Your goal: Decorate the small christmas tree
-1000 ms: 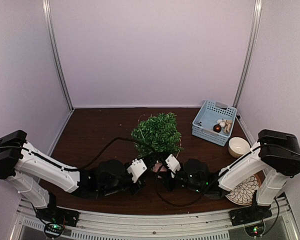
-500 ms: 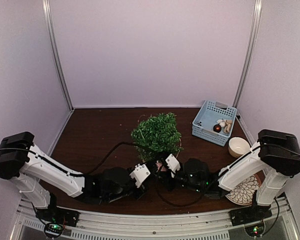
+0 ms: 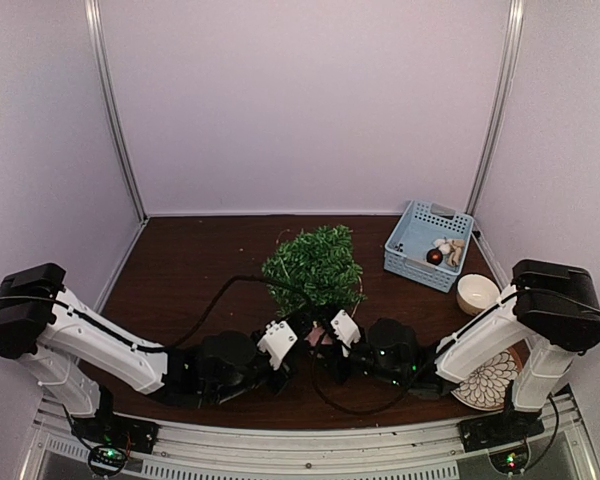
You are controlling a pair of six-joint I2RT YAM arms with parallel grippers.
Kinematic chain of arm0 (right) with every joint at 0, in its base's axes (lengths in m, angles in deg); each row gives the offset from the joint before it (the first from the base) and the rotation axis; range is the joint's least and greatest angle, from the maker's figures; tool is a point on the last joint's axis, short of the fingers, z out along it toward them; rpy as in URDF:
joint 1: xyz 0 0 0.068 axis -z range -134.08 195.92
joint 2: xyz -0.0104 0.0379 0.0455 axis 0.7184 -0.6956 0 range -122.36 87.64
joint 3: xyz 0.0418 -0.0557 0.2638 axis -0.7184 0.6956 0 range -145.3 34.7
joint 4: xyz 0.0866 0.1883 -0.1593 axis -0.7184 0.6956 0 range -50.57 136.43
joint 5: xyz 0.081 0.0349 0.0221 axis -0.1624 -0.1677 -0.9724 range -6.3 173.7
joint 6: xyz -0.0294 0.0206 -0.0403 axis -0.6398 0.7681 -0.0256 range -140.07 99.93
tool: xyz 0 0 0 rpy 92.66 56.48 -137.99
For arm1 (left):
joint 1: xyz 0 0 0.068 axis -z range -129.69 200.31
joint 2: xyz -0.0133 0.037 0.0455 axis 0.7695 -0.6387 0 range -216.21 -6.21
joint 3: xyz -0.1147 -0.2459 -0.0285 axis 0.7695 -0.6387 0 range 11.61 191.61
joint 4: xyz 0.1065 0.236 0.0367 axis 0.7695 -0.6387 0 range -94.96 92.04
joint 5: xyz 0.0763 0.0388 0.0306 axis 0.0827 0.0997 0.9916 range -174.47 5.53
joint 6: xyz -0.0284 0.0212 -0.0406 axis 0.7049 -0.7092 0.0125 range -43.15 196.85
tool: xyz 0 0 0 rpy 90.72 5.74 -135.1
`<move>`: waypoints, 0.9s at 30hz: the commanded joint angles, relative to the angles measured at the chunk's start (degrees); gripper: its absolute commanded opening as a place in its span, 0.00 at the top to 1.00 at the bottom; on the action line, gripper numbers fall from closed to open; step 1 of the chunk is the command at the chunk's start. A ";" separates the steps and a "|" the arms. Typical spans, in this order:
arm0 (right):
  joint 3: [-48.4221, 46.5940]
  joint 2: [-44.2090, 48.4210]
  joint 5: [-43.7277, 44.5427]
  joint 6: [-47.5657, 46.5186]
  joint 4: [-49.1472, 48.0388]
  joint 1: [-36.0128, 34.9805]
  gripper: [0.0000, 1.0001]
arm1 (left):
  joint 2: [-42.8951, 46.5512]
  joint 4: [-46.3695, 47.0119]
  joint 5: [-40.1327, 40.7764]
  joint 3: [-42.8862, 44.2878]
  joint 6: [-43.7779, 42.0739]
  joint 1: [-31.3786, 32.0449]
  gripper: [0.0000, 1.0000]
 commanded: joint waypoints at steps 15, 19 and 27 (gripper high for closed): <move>-0.11 -1.13 1.17 0.71 0.08 0.33 0.95 | 5.85 3.52 1.85 -0.56 10.02 0.13 1.00; 0.02 -1.31 1.29 0.70 0.17 0.34 0.95 | 6.88 4.36 3.94 -1.30 10.55 0.00 1.00; 0.35 -1.33 1.60 0.90 0.21 0.31 0.95 | 8.64 3.08 5.12 -1.32 10.68 -0.45 1.00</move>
